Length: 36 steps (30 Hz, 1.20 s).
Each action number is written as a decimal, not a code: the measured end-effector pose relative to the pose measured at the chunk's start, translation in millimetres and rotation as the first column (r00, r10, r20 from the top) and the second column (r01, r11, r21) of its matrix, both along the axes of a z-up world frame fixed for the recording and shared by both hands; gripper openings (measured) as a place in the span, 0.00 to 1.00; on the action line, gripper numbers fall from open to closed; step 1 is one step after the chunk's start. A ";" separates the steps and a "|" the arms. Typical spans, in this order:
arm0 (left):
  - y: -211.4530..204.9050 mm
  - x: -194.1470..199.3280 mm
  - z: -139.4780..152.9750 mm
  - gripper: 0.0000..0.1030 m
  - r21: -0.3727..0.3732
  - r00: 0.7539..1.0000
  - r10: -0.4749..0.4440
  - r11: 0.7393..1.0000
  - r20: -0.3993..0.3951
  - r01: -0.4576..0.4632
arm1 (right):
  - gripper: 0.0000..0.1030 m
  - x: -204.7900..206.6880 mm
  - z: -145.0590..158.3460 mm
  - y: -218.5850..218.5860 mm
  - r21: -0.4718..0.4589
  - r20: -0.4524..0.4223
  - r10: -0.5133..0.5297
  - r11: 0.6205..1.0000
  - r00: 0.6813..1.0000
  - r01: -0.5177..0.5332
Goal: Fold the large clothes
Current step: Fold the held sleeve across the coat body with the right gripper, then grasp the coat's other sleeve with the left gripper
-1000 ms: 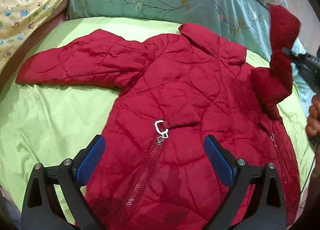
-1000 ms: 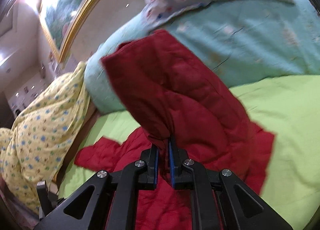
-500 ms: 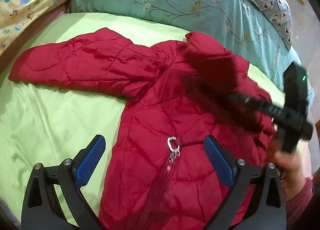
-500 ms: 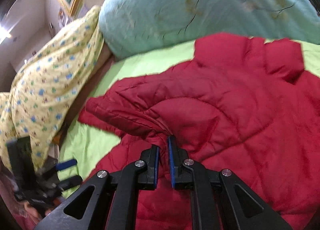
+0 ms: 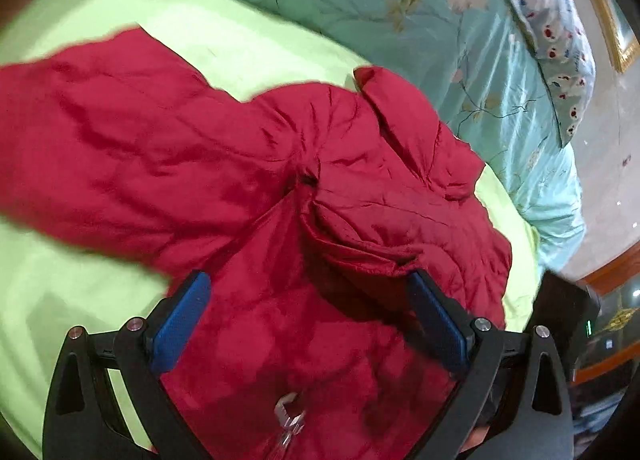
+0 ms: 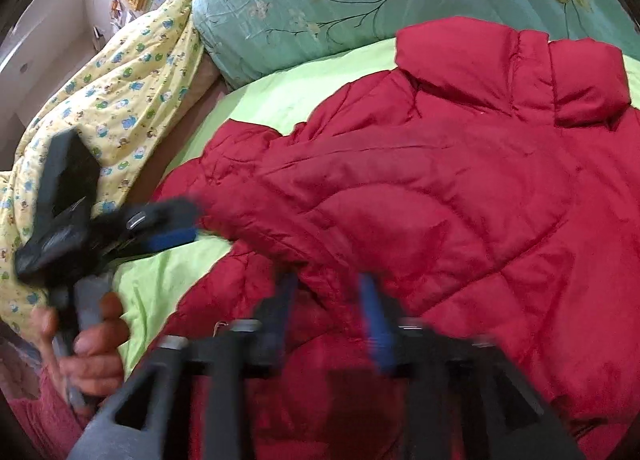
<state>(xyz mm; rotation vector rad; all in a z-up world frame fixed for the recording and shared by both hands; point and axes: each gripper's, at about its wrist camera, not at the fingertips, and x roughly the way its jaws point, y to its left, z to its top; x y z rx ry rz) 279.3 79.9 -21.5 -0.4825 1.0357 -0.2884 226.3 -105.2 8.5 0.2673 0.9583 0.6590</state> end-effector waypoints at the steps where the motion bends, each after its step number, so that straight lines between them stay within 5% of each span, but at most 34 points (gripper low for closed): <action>1: -2.4 6.2 -3.1 0.90 -0.014 1.000 -0.010 1.000 -0.008 0.010 | 0.64 -2.7 2.1 0.6 -0.008 0.016 0.001 1.000 1.000 -0.001; 2: -6.5 14.5 -6.9 0.84 -0.015 0.999 -0.029 0.999 -0.015 0.029 | 0.64 -4.5 3.4 1.1 -0.017 0.024 0.005 1.000 1.000 -0.005; 4: -14.0 25.2 -14.1 0.52 0.024 0.998 -0.057 0.998 -0.038 0.057 | 0.64 -9.1 4.9 -1.7 -0.021 0.024 0.015 1.000 1.000 -0.014; 7: -19.0 28.2 -16.4 0.36 0.067 0.995 -0.091 0.993 -0.030 0.093 | 0.64 -17.6 7.6 -15.5 -0.026 0.026 0.010 1.000 1.000 -0.009; 11: -27.7 22.8 -7.2 0.27 0.201 0.992 -0.124 0.973 0.034 0.115 | 0.64 -32.8 16.3 -57.5 -0.071 0.060 -0.083 0.994 0.995 0.087; 16: -48.5 9.4 -4.9 0.26 0.471 0.983 -0.159 0.876 0.088 0.100 | 0.65 -28.3 25.4 -119.9 -0.120 0.113 -0.303 0.941 0.946 0.315; 18: -44.4 4.2 -5.5 0.26 0.511 0.987 -0.145 0.855 0.073 0.088 | 0.66 -18.6 19.1 -142.5 -0.178 0.110 -0.382 0.901 0.917 0.397; 24: -32.2 -30.1 44.0 0.26 0.391 0.970 -0.124 0.920 0.211 0.033 | 0.64 -5.9 -11.9 -158.9 -0.207 0.033 -0.415 0.887 0.909 0.412; 28: -42.7 -45.3 61.6 0.26 0.243 0.949 -0.176 0.964 0.261 0.112 | 0.65 -5.5 -13.4 -152.0 -0.229 0.050 -0.420 0.878 0.906 0.420; 32: -70.1 -39.0 43.1 0.27 0.276 0.943 -0.236 0.946 0.236 0.168 | 0.65 -6.7 -13.3 -149.3 -0.226 0.050 -0.422 0.878 0.905 0.422; 36: -73.3 -15.9 -4.9 0.27 0.292 0.970 -0.221 0.938 0.098 0.184 | 0.65 -9.5 -9.2 -150.5 -0.216 0.047 -0.424 0.880 0.905 0.423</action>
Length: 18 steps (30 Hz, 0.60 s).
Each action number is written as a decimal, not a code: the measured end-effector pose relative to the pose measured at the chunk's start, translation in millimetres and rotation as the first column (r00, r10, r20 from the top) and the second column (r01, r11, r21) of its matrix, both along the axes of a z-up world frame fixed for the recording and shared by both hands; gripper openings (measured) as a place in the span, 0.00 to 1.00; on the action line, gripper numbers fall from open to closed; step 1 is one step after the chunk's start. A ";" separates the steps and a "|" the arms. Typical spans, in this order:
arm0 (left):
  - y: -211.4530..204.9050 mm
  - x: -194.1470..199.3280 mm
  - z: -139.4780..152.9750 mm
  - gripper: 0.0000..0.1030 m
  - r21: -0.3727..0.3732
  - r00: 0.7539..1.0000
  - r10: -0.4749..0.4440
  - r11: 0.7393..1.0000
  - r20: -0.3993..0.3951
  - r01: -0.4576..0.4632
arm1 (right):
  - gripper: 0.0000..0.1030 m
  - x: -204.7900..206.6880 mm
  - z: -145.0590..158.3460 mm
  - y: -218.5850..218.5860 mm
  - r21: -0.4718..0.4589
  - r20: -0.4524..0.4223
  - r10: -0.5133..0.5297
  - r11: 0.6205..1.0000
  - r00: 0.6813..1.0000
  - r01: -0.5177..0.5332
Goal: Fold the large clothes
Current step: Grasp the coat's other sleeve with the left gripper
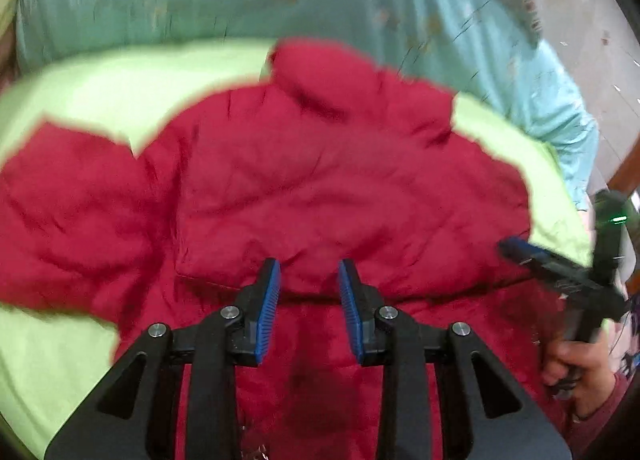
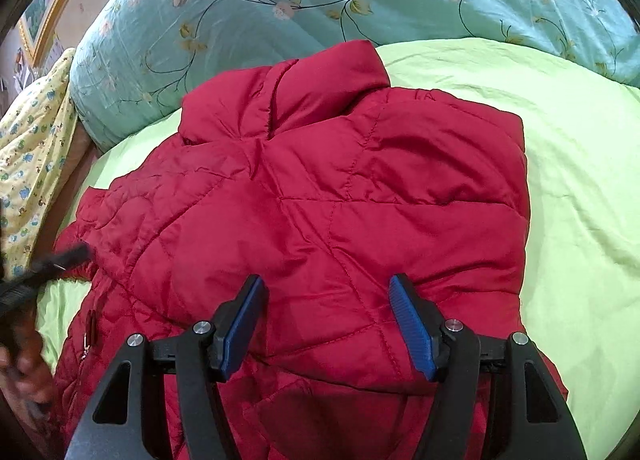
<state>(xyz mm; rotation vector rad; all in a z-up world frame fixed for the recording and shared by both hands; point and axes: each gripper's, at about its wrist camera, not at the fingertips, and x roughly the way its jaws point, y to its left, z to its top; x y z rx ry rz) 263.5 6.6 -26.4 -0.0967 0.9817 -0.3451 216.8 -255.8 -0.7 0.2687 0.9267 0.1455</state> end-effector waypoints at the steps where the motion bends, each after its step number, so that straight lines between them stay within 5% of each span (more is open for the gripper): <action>1: 3.3 5.3 -13.0 0.27 0.001 0.999 0.015 1.000 -0.036 -0.015 | 0.65 -4.5 5.0 0.0 0.009 0.014 -0.001 1.000 1.000 0.000; 6: 21.5 12.7 -25.4 0.27 -0.123 0.996 0.028 0.992 -0.083 -0.038 | 0.66 -5.4 28.4 11.3 -0.035 0.097 0.015 0.999 0.995 -0.012; 12: 18.5 5.2 -20.1 0.27 -0.134 0.998 0.021 0.991 -0.064 -0.030 | 0.66 18.9 -11.7 31.8 -0.177 -0.044 0.027 0.984 0.999 -0.034; 18: 35.8 -7.1 -14.2 0.28 -0.192 0.997 0.024 0.981 -0.076 -0.039 | 0.66 18.1 -13.3 32.9 -0.185 -0.030 0.033 0.982 0.999 -0.038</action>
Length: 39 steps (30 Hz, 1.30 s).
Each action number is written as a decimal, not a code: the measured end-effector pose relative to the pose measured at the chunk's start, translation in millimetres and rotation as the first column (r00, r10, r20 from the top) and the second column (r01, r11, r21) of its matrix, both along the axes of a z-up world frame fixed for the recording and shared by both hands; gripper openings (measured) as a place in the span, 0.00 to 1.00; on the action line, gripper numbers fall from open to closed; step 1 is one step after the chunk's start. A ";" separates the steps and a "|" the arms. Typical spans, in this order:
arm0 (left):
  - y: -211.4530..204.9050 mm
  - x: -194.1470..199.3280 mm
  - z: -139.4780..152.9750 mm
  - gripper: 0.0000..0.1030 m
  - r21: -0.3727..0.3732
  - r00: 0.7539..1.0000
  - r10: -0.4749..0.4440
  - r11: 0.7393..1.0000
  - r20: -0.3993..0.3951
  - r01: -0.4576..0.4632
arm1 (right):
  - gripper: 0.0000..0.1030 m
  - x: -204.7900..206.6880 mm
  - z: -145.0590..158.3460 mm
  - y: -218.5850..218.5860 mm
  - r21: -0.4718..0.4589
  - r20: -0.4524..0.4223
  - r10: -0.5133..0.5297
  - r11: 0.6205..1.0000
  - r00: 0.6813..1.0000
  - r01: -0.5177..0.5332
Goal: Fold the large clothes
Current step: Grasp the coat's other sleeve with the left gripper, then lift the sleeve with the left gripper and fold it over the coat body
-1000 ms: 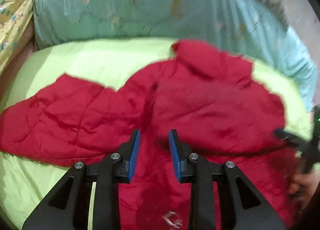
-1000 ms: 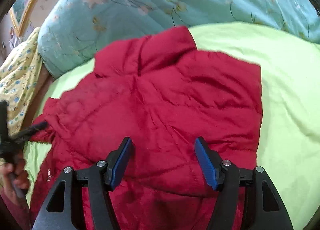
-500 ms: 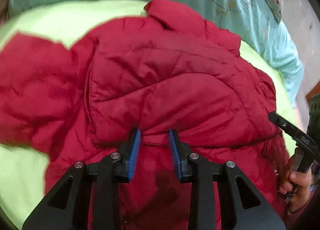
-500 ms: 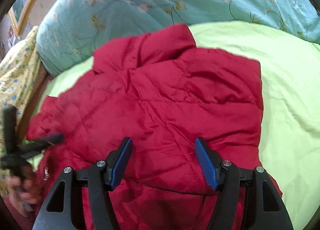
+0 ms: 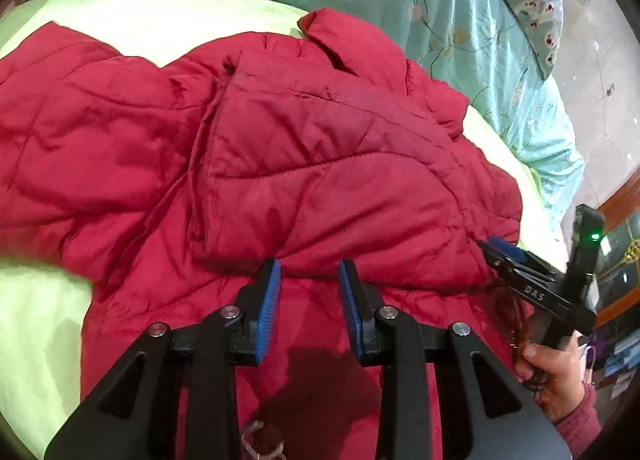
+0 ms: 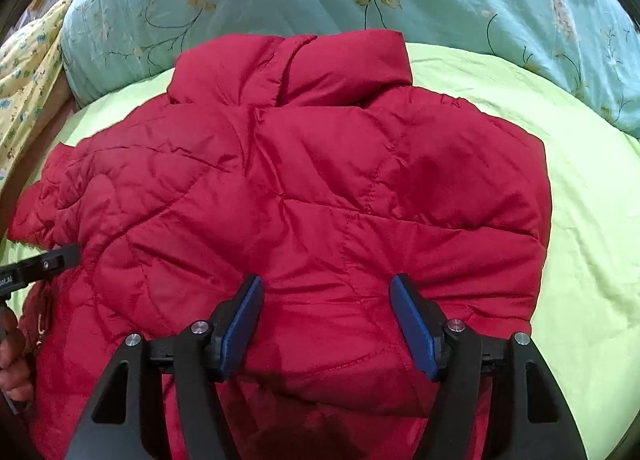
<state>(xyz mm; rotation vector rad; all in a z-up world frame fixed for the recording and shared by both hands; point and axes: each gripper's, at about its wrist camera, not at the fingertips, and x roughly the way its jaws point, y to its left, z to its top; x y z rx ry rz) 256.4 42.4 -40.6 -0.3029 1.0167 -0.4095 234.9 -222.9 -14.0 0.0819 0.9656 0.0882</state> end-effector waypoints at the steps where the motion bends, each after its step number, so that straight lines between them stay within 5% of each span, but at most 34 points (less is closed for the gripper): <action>1: 3.2 -2.9 2.1 0.30 -0.008 1.000 0.004 1.000 0.000 -0.004 | 0.66 -0.6 1.0 -2.0 0.014 0.001 -0.001 1.000 1.000 0.001; 4: 14.8 -12.3 8.2 0.46 -0.001 0.999 0.037 0.999 0.015 -0.037 | 0.66 -5.2 8.2 -7.7 0.063 0.012 -0.012 0.998 1.000 0.011; 9: 43.1 -21.4 19.2 0.47 -0.026 0.994 0.099 0.995 0.034 -0.099 | 0.66 -19.4 25.8 -12.4 0.143 0.044 -0.015 0.990 0.999 0.009; 13: 70.2 -26.0 24.1 0.63 -0.041 0.983 0.176 0.984 0.046 -0.174 | 0.66 -31.8 38.3 -9.7 0.185 0.062 0.001 0.983 0.998 -0.012; 24: 140.5 -32.7 9.3 0.63 -0.083 0.941 0.339 0.938 0.007 -0.337 | 0.68 -73.7 70.6 4.7 0.243 0.101 0.059 0.967 0.993 -0.082; 33: 199.9 -32.2 -14.3 0.63 -0.101 0.878 0.478 0.872 -0.036 -0.479 | 0.69 -92.8 70.4 15.4 0.262 0.085 0.067 0.961 0.994 -0.088; 39: 253.1 -32.5 -27.5 0.63 -0.119 0.792 0.609 0.784 -0.051 -0.610 | 0.69 -99.8 64.3 16.7 0.270 0.066 0.065 0.959 0.996 -0.081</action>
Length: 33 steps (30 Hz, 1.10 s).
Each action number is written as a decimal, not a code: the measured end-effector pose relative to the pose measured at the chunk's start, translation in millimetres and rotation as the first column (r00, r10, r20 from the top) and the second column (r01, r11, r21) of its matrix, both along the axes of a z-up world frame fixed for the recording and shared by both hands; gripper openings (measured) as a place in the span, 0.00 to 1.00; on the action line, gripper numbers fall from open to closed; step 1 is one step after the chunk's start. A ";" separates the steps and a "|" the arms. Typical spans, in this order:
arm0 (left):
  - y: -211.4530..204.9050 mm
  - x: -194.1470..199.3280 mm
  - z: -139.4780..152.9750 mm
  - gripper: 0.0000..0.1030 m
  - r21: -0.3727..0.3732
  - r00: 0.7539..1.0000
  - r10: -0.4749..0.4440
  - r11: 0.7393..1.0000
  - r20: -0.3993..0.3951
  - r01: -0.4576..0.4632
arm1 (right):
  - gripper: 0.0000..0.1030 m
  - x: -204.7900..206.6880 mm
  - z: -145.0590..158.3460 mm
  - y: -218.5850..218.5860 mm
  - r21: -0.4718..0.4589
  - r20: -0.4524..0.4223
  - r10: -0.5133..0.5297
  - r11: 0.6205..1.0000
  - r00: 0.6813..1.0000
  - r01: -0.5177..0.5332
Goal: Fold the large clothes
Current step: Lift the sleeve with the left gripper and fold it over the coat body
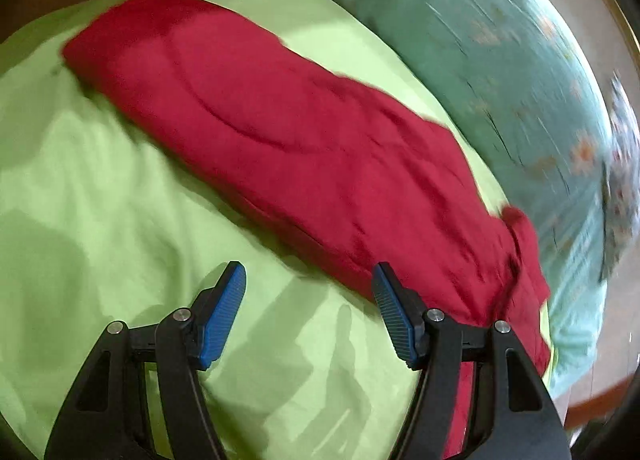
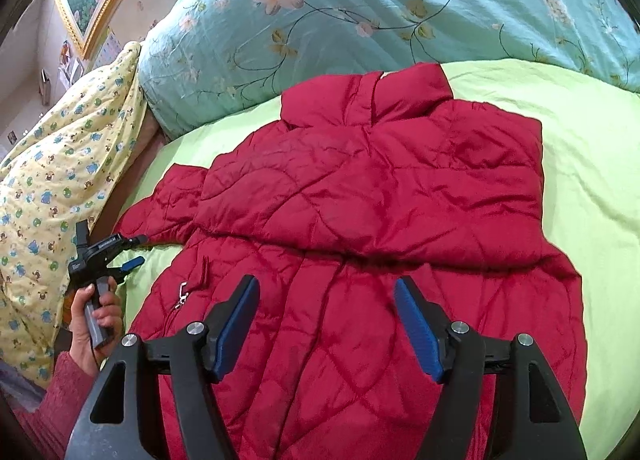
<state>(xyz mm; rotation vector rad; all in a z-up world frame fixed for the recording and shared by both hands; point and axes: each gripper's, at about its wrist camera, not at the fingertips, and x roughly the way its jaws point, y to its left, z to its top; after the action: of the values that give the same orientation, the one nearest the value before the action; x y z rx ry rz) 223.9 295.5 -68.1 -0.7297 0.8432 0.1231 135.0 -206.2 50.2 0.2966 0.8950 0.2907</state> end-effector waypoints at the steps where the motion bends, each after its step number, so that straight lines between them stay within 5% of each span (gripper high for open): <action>1: 11.8 1.6 -2.2 0.63 -0.010 1.000 0.030 1.000 0.005 -0.029 | 0.69 -0.4 -1.0 0.1 0.001 -0.004 -0.002 1.000 1.000 0.002; 12: 75.6 41.0 -8.1 0.63 -0.075 0.980 0.190 0.980 0.066 -0.185 | 0.69 -5.1 -1.9 6.5 0.001 -0.014 0.004 1.000 1.000 -0.004; 14: 79.3 42.5 -2.4 0.48 -0.066 0.978 0.194 0.980 0.073 -0.189 | 0.69 -5.9 -2.6 5.8 0.000 -0.015 0.003 1.000 1.000 -0.003; 16: 77.3 42.6 4.5 0.22 -0.060 0.982 0.167 0.985 0.092 -0.162 | 0.69 -6.4 -3.9 3.4 -0.001 -0.016 -0.005 1.000 1.000 0.005; 19: 69.1 36.0 19.7 0.15 -0.044 0.980 0.146 0.989 0.137 -0.141 | 0.69 -6.5 -6.3 -0.5 0.006 -0.021 -0.018 1.000 1.000 0.018; 33: -21.2 3.1 104.6 0.13 0.014 0.927 -0.084 0.996 0.366 0.084 | 0.69 -11.3 -4.1 -8.4 0.029 -0.008 -0.030 0.999 1.000 0.031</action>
<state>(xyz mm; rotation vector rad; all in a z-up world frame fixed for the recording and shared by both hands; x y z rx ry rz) 227.0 274.3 36.5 -0.6894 0.5151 -0.0901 123.7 -214.6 46.1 0.3387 0.8937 0.2749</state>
